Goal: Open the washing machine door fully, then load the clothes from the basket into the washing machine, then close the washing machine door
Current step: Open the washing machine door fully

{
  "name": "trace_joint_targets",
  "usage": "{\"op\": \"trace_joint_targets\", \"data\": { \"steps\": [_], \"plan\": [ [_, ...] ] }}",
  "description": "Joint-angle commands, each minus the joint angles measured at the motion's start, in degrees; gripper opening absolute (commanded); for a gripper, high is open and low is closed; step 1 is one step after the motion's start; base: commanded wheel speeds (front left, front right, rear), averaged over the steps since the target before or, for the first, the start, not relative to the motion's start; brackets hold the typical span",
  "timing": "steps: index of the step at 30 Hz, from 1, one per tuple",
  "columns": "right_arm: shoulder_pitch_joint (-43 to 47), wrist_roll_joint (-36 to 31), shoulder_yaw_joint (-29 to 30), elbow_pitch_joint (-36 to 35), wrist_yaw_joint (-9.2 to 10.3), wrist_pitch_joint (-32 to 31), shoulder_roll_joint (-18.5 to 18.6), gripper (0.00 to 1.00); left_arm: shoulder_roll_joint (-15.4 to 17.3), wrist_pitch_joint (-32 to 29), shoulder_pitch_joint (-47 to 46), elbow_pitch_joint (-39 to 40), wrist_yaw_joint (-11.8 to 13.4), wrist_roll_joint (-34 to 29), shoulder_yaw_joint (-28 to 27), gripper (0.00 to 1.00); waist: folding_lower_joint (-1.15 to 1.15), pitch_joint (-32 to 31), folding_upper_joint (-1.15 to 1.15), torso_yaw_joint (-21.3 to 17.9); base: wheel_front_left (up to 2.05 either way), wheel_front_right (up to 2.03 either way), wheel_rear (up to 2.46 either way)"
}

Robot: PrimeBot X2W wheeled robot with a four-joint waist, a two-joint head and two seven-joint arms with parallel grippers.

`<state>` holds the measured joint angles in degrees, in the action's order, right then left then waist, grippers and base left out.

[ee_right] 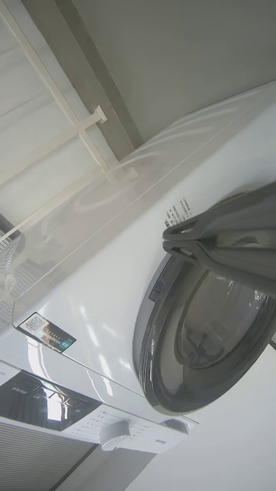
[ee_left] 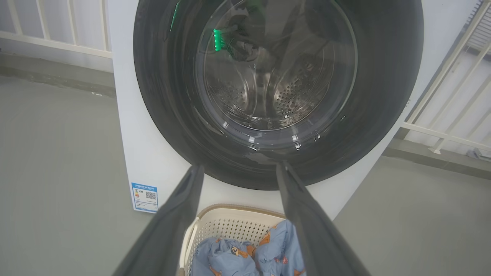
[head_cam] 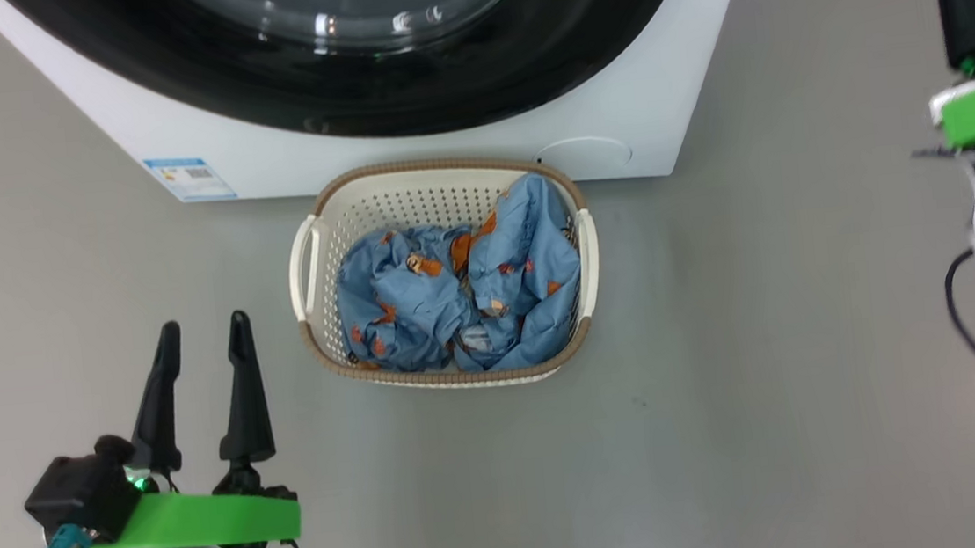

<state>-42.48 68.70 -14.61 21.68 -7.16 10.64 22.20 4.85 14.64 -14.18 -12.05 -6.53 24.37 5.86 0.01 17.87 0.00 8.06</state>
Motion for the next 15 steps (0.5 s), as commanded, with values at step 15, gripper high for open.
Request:
{"op": "trace_joint_targets", "data": {
  "steps": [15],
  "plan": [
    [-16.3,21.2,-2.3,4.2,-0.33,-18.7,2.7,0.0,-0.9,0.4,-4.0,2.6,-0.9,-1.2,-0.9,1.0,-0.01,6.4,0.0,3.8,0.0,0.0,0.0]
  ]
}}
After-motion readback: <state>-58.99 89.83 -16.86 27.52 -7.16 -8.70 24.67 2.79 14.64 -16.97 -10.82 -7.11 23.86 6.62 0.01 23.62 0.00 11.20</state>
